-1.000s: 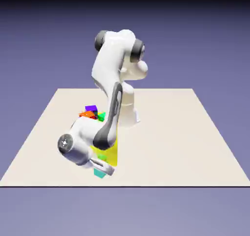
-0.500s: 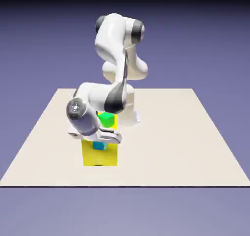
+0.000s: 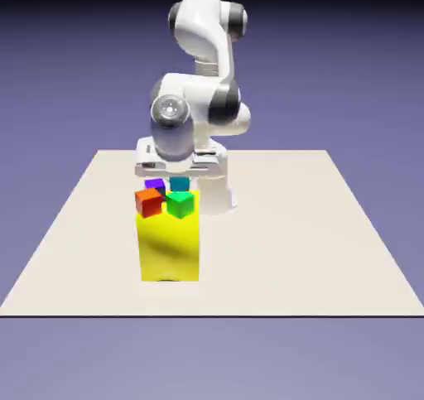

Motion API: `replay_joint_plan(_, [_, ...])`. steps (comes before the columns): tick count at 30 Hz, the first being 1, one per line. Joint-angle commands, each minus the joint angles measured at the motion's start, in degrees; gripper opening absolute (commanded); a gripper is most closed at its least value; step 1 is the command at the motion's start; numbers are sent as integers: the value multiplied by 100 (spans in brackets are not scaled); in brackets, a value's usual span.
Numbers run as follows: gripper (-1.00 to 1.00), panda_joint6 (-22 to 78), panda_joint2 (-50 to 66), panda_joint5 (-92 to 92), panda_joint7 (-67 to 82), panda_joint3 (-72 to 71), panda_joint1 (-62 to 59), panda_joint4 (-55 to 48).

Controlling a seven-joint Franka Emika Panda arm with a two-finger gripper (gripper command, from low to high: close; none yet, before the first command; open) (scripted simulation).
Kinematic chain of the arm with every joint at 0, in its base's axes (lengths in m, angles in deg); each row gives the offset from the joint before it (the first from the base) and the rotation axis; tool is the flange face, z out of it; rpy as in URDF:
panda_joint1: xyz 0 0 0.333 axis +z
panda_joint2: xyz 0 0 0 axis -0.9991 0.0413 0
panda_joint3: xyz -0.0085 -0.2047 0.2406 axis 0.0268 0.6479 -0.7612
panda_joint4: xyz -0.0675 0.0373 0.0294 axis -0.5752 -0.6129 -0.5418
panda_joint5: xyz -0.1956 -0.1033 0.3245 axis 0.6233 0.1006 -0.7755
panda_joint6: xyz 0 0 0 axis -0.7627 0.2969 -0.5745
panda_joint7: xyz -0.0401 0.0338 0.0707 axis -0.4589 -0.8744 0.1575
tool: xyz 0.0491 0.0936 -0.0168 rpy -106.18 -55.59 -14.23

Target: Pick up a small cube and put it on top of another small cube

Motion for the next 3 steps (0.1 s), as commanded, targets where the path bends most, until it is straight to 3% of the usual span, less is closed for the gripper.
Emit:
replay_joint_plan(1, [100,-1,0,11,1,-2,1,0])
replay_joint_plan(3, [100,168,38,3,12,-7,5,-207])
